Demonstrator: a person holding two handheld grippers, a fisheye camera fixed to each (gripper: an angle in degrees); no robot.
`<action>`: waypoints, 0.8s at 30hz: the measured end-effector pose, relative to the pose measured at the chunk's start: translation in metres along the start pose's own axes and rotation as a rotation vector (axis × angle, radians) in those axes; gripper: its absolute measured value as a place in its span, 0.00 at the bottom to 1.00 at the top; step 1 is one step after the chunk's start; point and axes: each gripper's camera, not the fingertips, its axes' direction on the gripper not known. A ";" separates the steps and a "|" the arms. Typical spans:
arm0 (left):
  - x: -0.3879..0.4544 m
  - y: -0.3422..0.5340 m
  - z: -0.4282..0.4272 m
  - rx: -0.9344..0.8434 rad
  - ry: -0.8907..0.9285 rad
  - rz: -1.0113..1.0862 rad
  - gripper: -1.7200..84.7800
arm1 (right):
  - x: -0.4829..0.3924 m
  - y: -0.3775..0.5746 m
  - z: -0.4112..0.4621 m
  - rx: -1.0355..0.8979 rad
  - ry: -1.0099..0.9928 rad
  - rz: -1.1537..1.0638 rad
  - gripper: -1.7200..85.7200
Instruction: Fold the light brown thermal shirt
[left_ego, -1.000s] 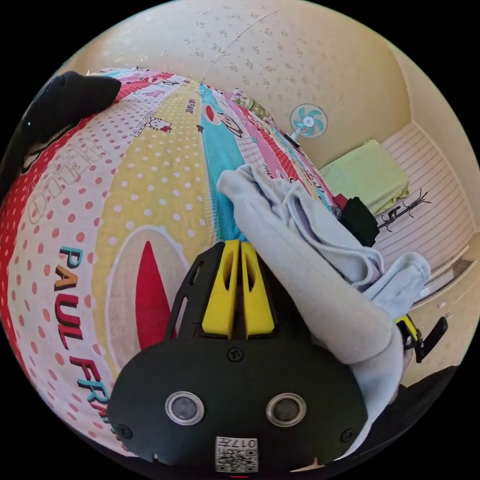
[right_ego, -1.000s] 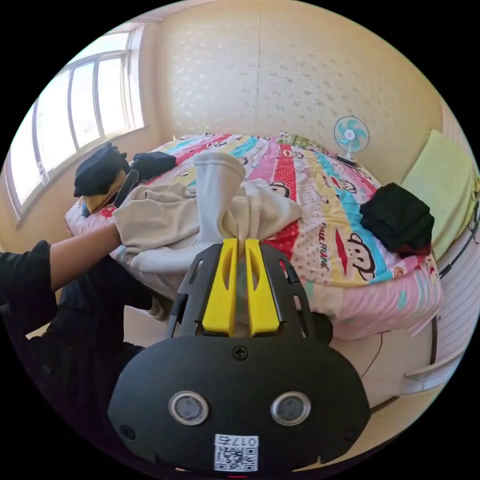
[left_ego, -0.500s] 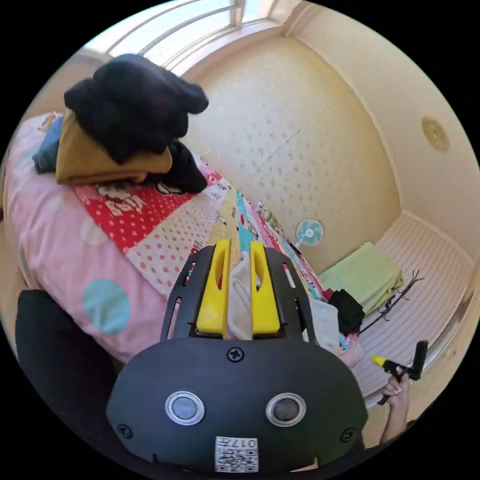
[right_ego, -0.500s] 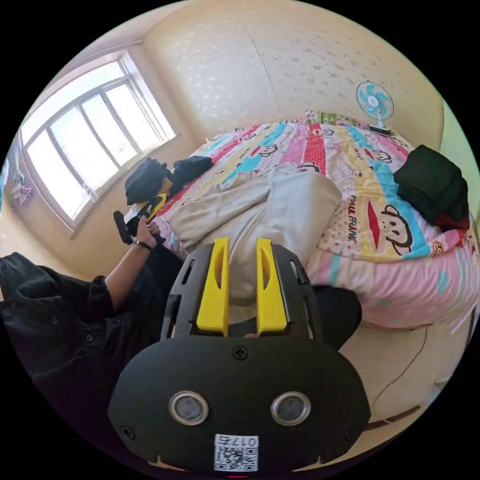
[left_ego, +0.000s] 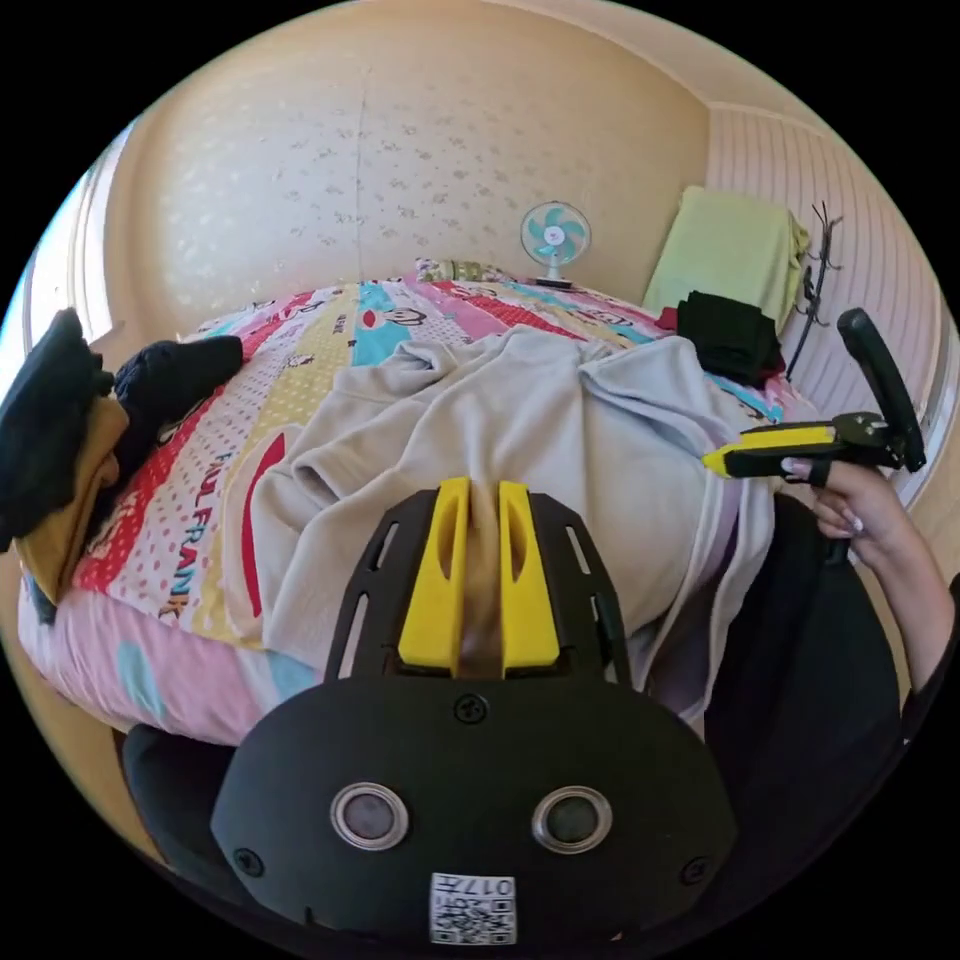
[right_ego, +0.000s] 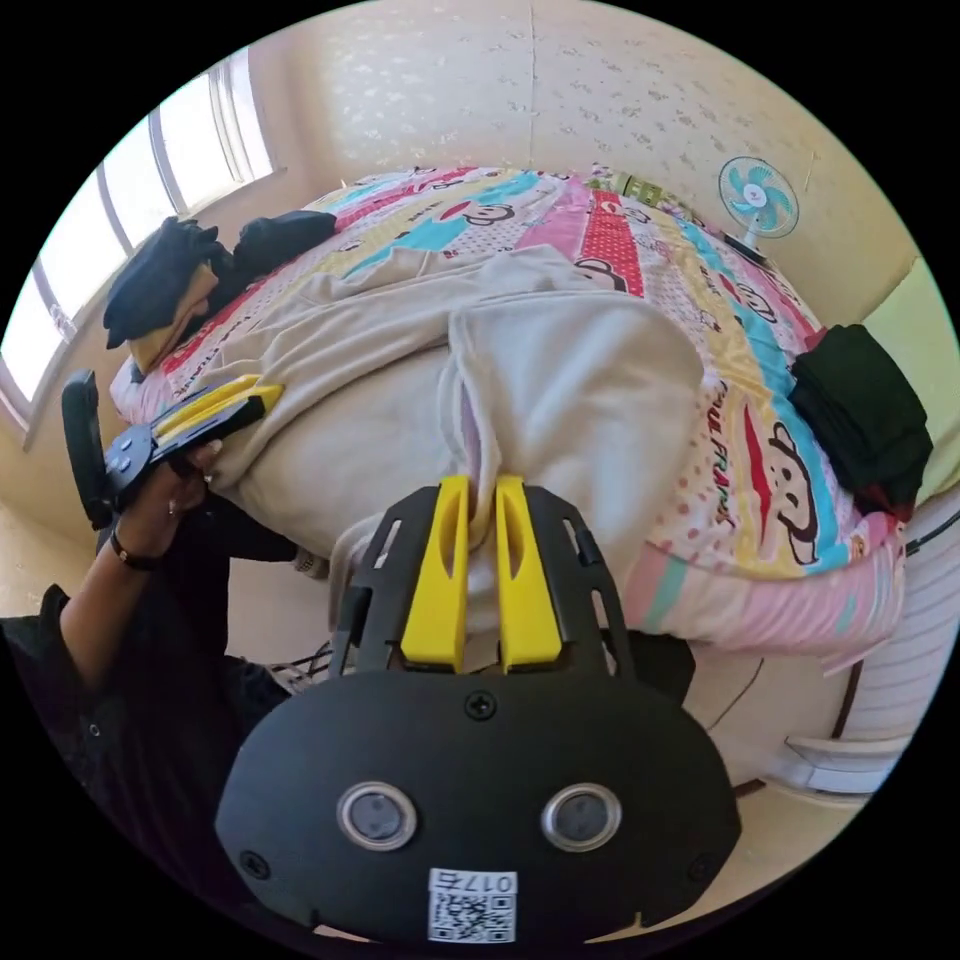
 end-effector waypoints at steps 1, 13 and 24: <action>-0.003 -0.001 -0.007 -0.010 0.019 -0.003 0.05 | 0.017 0.023 -0.010 -0.004 0.083 0.058 0.08; -0.107 0.151 -0.191 0.432 -0.148 -0.772 0.02 | 0.064 0.090 -0.075 0.327 -0.178 0.211 0.06; -0.065 0.146 -0.274 0.899 -0.073 -0.595 0.10 | -0.122 -0.158 0.024 0.105 -0.496 -0.349 0.16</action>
